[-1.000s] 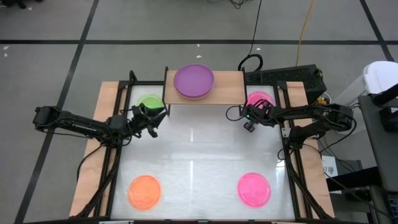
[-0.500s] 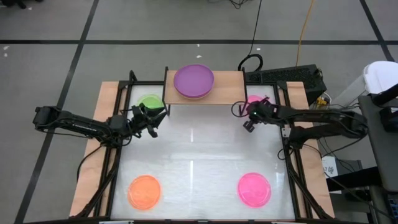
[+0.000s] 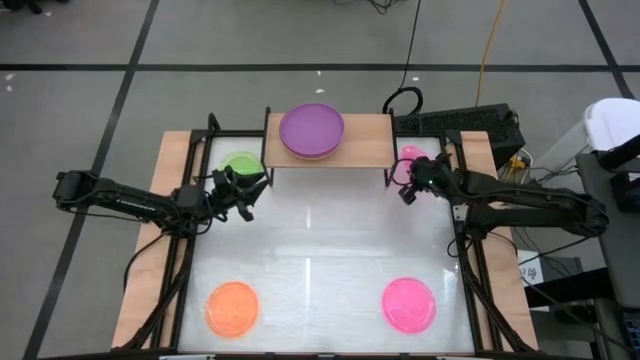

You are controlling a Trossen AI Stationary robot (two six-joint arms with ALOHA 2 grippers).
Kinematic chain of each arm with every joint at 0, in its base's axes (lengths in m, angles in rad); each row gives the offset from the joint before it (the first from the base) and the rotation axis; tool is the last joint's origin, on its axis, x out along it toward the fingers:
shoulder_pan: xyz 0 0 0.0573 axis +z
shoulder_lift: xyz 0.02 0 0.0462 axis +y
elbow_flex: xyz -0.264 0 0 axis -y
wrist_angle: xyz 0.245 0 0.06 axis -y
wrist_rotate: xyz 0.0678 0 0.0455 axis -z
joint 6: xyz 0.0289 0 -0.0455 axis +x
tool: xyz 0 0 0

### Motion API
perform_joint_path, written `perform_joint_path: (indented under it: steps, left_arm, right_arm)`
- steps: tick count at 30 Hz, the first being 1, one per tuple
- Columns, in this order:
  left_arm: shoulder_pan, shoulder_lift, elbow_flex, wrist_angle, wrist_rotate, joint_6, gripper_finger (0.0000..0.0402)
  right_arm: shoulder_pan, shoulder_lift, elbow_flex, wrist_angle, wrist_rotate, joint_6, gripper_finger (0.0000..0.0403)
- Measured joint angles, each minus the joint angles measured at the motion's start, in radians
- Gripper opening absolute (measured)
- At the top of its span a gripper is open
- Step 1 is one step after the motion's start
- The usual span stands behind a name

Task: Place and stack plates onto a shelf
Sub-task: Put the top light pink plate on the shelf

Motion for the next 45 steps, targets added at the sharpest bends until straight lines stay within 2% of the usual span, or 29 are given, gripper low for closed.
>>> perform_joint_path:
  steps: [13, 18, 25, 33, 39, 45]
  left_arm:
    - [0.000, 0.000, 0.000, 0.000, 0.000, -0.001, 0.0157]
    - [0.000, 0.000, 0.000, 0.000, 0.000, -0.003, 0.0157]
    - [0.000, 0.000, 0.000, 0.000, 0.000, -0.003, 0.0157]
    - [0.000, 0.000, 0.000, -0.001, -0.026, 0.000, 0.0157]
    - [0.000, 0.000, 0.000, -0.001, -0.026, 0.000, 0.0157]
    - [0.000, 0.000, 0.000, -0.003, -0.026, 0.000, 0.0157]
  right_arm:
    - [0.018, -0.091, 0.012, 0.209, 0.003, -0.096, 0.0000]
    - [0.018, -0.089, 0.083, 0.208, 0.086, -0.151, 0.0000]
    - [0.019, -0.075, 0.194, 0.229, 0.080, -0.198, 0.0000]
    - [0.092, 0.067, 0.322, 0.282, 0.047, -0.227, 0.0000]
    - [0.147, 0.246, 0.425, 0.300, 0.050, -0.353, 0.0000]
    - [0.157, 0.421, 0.459, 0.295, 0.050, -0.505, 0.0000]
